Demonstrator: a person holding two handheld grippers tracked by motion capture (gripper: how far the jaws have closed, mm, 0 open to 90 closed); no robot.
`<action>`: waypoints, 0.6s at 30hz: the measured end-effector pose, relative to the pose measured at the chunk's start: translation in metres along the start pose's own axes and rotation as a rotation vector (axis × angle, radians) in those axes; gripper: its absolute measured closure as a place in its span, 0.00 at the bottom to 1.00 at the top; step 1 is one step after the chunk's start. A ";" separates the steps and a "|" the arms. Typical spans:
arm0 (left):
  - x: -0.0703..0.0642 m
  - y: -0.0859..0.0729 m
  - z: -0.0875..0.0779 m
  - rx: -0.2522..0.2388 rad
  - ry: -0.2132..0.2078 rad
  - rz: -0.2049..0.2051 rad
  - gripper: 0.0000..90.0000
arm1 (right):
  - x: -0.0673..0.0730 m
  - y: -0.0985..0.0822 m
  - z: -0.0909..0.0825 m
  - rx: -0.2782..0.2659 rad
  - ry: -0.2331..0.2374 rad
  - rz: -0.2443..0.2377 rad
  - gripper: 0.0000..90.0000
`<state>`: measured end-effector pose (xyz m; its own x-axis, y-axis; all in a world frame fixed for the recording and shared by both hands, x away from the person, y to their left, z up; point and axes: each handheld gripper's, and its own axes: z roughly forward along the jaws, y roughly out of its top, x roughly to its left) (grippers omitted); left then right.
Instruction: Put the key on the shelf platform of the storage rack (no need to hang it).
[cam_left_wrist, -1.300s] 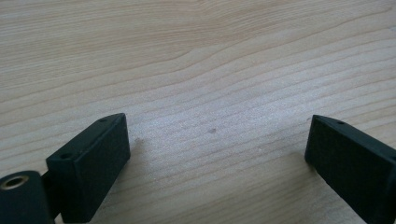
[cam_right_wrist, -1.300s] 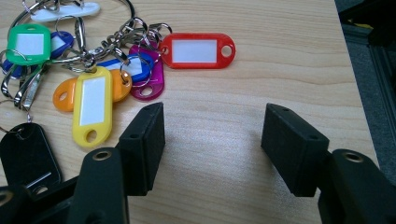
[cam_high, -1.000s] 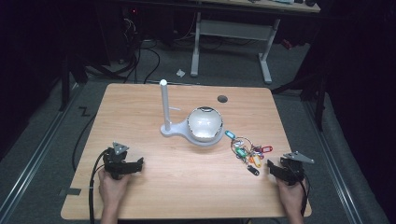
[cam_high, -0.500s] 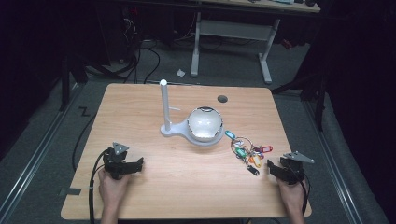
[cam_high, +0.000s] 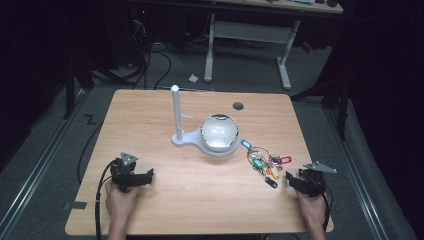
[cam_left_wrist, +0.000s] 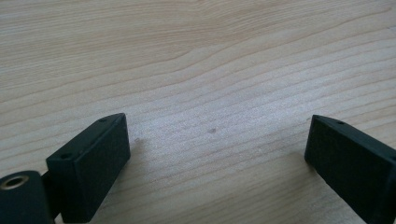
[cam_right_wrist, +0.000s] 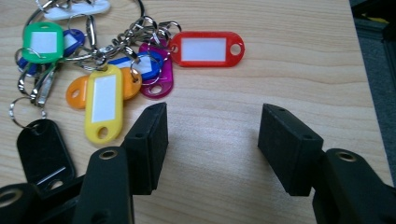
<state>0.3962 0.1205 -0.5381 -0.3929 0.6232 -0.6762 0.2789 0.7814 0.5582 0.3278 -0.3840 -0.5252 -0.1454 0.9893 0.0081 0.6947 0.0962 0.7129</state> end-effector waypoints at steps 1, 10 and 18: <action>0.000 0.000 0.000 0.000 0.000 0.000 0.08 | 0.001 0.000 0.000 -0.002 0.002 -0.003 0.48; 0.000 0.000 0.000 0.000 0.000 0.000 0.08 | 0.007 0.004 -0.010 -0.025 0.040 -0.024 0.48; 0.000 0.000 0.000 0.000 0.000 0.001 0.08 | 0.020 0.013 -0.013 -0.040 0.095 -0.059 0.50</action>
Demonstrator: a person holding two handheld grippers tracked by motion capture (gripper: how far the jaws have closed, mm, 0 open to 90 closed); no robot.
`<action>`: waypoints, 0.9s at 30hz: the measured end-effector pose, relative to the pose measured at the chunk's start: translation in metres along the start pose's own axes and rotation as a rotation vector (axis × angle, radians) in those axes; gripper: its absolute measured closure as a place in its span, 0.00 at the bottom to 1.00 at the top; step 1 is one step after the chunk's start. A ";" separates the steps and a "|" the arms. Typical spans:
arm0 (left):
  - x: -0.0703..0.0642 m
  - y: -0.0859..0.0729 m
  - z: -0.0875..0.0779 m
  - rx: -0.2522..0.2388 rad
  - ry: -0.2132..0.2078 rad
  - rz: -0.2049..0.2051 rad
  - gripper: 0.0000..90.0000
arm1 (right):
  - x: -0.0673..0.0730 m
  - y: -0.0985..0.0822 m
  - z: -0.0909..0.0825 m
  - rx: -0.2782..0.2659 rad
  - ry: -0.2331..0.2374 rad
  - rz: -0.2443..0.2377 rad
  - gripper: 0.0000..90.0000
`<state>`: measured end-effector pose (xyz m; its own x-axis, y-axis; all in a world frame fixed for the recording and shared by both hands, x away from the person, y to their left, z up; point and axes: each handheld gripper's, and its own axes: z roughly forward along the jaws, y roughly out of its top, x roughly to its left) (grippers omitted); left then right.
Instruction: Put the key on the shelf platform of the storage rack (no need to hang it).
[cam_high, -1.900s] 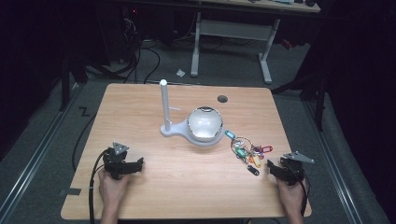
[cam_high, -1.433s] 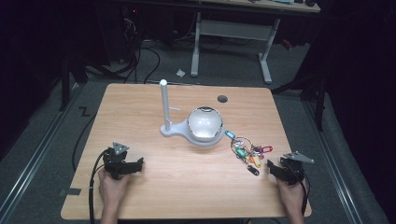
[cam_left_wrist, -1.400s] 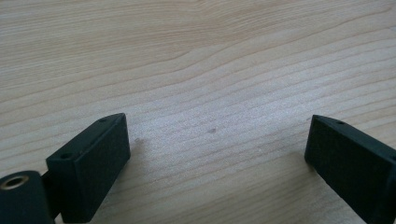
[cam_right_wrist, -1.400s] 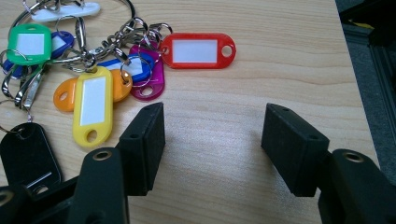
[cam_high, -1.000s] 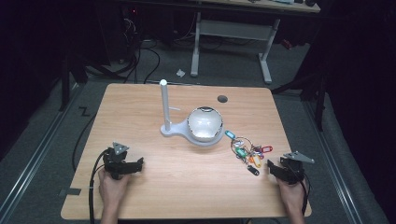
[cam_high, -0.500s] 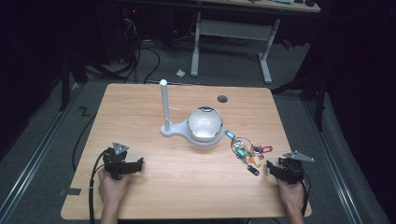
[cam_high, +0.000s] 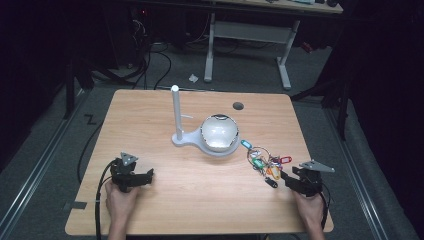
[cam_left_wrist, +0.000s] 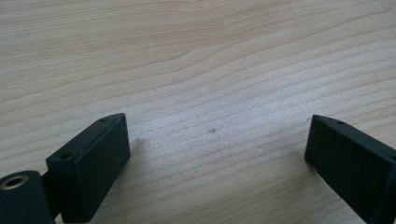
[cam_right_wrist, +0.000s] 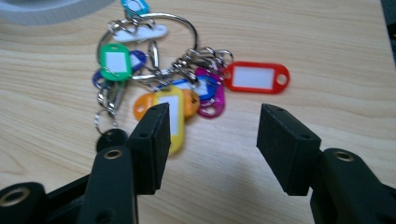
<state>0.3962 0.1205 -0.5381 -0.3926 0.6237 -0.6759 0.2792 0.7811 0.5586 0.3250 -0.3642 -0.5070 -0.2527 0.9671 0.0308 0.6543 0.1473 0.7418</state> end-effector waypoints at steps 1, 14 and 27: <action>0.000 0.000 0.000 0.000 0.000 0.000 0.08 | 0.002 0.001 0.000 -0.003 0.006 -0.004 0.50; 0.000 0.000 0.000 0.000 0.000 0.000 0.08 | 0.017 0.019 0.010 -0.006 0.057 -0.052 0.51; 0.000 0.000 0.000 0.000 0.000 0.000 0.08 | 0.028 0.038 0.026 0.011 0.097 -0.075 0.50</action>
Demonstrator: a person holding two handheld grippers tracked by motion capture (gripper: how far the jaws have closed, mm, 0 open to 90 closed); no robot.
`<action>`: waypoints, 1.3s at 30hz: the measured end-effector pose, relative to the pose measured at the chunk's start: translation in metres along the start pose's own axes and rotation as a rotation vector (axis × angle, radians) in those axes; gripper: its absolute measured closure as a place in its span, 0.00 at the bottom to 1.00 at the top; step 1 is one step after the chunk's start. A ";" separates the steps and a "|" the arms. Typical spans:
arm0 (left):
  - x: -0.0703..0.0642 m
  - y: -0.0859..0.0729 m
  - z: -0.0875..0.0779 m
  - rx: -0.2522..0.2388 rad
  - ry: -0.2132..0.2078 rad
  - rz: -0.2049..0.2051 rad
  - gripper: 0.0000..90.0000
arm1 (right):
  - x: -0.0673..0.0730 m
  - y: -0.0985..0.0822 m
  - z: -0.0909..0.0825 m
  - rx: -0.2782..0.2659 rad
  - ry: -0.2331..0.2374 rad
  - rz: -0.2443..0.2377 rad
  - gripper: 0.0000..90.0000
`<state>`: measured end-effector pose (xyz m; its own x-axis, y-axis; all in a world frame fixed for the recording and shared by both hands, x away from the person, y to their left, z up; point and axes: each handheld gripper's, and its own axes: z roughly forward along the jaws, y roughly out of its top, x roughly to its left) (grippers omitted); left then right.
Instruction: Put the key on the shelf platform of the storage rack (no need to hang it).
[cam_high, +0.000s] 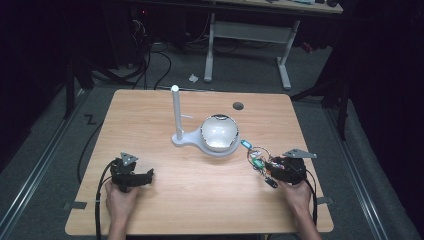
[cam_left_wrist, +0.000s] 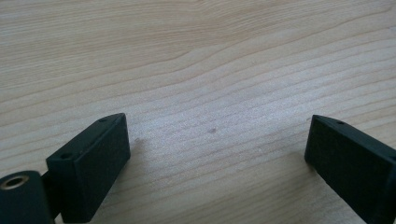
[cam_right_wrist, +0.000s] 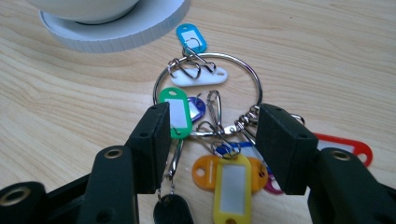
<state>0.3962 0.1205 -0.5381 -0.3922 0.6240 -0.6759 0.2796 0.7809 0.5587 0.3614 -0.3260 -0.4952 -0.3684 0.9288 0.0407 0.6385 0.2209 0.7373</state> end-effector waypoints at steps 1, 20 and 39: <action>0.000 0.000 0.000 0.000 0.000 0.000 0.08 | 0.000 0.000 0.000 0.000 0.000 0.000 0.50; 0.000 0.000 0.000 0.000 0.000 0.000 0.08 | 0.005 0.016 0.032 0.071 0.036 -0.013 0.45; 0.000 0.000 0.000 -0.001 0.000 0.000 0.08 | 0.003 0.016 0.051 0.128 -0.001 -0.002 0.54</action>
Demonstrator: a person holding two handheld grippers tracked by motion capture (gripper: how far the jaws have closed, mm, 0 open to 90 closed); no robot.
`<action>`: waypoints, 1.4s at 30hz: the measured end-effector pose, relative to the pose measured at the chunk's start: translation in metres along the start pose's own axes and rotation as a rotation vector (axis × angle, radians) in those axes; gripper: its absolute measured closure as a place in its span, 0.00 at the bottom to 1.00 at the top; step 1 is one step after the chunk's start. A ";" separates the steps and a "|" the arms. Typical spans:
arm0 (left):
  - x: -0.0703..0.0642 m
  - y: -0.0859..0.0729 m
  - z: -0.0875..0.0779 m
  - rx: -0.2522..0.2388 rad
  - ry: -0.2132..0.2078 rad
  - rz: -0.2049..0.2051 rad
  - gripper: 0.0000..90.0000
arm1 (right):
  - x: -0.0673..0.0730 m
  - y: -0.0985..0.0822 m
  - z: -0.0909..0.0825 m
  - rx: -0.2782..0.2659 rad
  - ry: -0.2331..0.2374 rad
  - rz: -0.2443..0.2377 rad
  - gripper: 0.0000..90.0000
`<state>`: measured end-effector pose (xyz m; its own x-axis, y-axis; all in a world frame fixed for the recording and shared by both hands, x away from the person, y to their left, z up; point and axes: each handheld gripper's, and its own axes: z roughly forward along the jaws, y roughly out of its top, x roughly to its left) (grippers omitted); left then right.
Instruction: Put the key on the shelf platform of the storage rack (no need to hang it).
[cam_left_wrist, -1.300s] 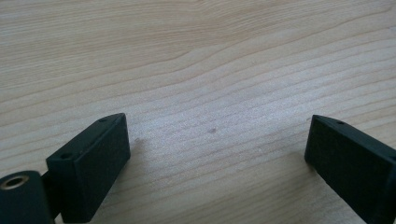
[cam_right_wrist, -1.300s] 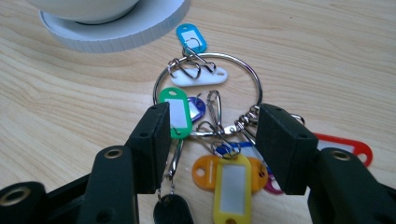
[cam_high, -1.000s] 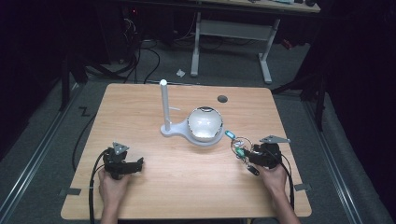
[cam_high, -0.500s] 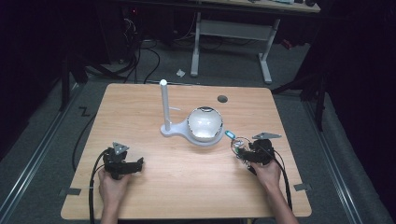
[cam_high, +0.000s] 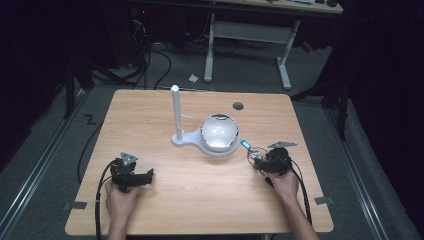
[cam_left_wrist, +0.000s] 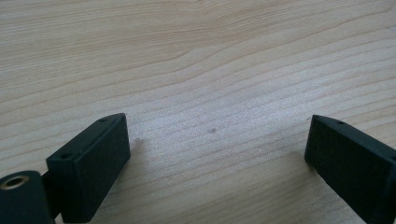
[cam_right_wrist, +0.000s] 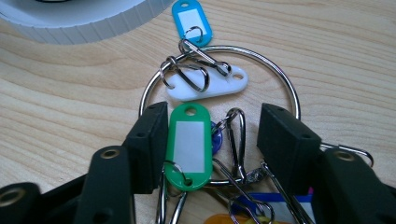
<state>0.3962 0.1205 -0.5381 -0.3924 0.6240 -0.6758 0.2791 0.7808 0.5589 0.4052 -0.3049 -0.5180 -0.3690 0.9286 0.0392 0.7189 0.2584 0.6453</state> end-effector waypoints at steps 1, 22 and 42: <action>0.000 0.000 0.000 0.000 0.000 0.000 0.08 | 0.000 0.000 0.000 0.000 0.000 0.000 0.54; 0.000 0.000 0.000 0.000 0.000 0.000 0.08 | -0.001 0.000 -0.009 -0.041 0.015 -0.067 0.97; 0.000 0.000 0.000 0.000 0.000 0.000 0.08 | -0.006 0.023 -0.064 -0.148 0.032 -0.112 0.97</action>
<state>0.3962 0.1205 -0.5381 -0.3919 0.6242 -0.6759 0.2795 0.7807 0.5589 0.3859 -0.3215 -0.4550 -0.4623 0.8866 -0.0161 0.5783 0.3152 0.7524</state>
